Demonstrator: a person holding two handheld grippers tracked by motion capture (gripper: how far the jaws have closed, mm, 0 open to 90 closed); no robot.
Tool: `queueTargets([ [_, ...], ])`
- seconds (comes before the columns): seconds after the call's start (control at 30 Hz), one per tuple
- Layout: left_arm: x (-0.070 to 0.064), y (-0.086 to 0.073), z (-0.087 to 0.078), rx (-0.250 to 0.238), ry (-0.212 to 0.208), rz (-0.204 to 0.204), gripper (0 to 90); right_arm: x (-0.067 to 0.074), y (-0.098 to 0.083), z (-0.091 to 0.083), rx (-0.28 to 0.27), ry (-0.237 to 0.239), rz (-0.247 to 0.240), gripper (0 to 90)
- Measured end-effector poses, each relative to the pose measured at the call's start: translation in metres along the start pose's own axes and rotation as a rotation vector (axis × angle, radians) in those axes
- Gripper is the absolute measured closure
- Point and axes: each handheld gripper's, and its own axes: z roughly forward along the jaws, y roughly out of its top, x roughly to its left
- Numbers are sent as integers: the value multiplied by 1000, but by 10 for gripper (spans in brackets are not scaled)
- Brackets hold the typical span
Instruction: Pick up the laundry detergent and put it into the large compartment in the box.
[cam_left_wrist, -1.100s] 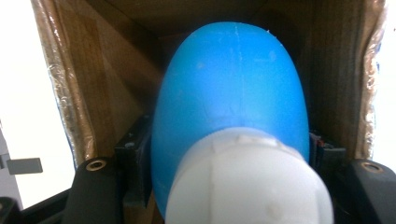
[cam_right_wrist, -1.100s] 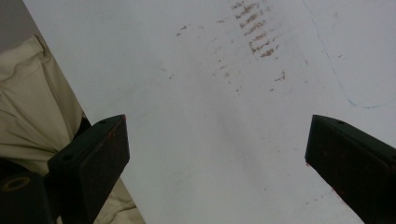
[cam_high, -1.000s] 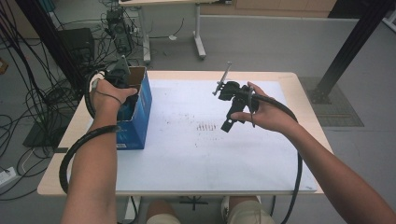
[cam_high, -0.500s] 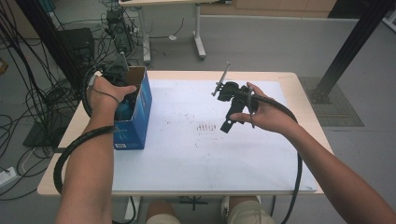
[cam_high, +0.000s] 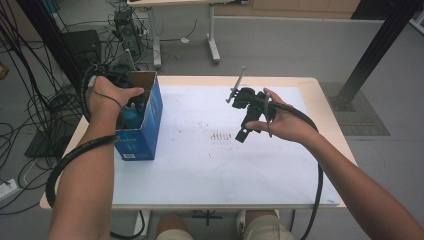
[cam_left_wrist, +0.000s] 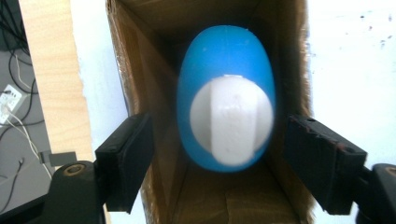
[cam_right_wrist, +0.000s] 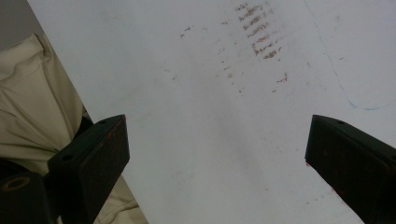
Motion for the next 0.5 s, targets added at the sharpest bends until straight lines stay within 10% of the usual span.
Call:
queueTargets([
  [0.5, -20, -10, -36, -63, -54, 163, 160, -9, 9, 6, 12, 3, 24, 63],
])
